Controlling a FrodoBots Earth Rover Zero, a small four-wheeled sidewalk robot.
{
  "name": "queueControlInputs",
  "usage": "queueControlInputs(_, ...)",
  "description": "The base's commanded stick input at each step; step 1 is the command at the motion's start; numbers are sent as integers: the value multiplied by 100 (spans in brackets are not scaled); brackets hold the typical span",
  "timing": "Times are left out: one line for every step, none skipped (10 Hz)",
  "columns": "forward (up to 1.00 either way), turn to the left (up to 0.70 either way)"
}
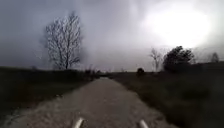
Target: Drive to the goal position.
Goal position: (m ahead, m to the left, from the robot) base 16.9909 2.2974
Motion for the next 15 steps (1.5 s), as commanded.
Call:
queueControlInputs(70,0)
queueControlInputs(70,0)
queueControlInputs(70,-30)
queueControlInputs(70,-28)
queueControlInputs(70,-1)
queueControlInputs(70,0)
queueControlInputs(70,0)
queueControlInputs(70,0)
queueControlInputs(70,0)
queueControlInputs(70,0)
queueControlInputs(70,0)
queueControlInputs(70,0)
queueControlInputs(70,0)
queueControlInputs(70,0)
queueControlInputs(70,0)
